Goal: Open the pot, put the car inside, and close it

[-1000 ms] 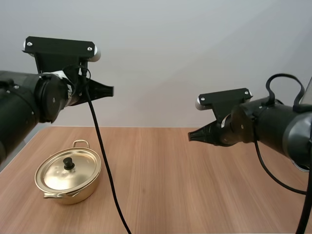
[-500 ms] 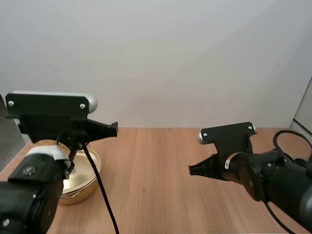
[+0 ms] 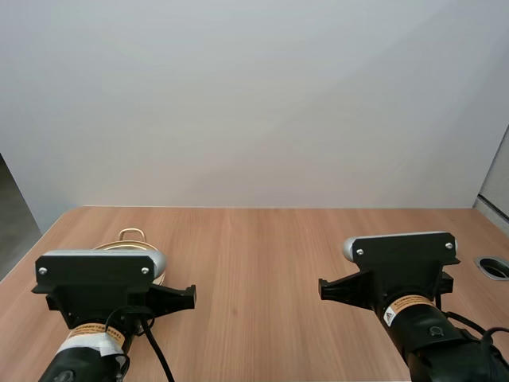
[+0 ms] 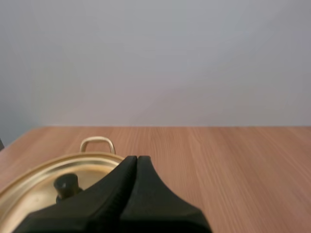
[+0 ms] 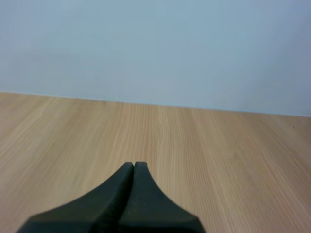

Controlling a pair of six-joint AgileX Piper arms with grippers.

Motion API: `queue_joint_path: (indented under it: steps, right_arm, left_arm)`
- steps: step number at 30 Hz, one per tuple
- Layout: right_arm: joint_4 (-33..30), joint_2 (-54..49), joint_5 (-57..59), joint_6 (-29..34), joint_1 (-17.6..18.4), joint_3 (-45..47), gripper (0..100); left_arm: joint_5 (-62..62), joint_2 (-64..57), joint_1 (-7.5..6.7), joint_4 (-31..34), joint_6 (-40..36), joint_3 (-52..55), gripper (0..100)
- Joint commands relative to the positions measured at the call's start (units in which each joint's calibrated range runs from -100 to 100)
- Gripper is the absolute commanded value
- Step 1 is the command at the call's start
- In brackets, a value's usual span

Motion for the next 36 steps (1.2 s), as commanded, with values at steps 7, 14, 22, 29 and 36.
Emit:
queue_joint_path:
  steps: [7,14,22,29,36]
  right_arm:
    - [6.88,-8.79,14.49,-0.02,0.0,0.0,0]
    - [10.56,-13.53,28.82,-0.02,0.0,0.0,0]
    - [12.09,-18.95,32.63,-0.02,0.0,0.0,0]
    - [11.86,-18.95,32.95,-0.02,0.0,0.0,0]
    - [11.86,-18.95,32.95,-0.02,0.0,0.0,0]
  left_arm:
    - [3.72,0.0,0.0,0.21,0.04,0.0,0]
    - [1.35,0.0,0.0,0.21,0.04,0.0,0]
    - [1.35,0.0,0.0,0.21,0.04,0.0,0]
    - [1.35,0.0,0.0,0.21,0.04,0.0,0]
    - [1.35,0.0,0.0,0.21,0.04,0.0,0]
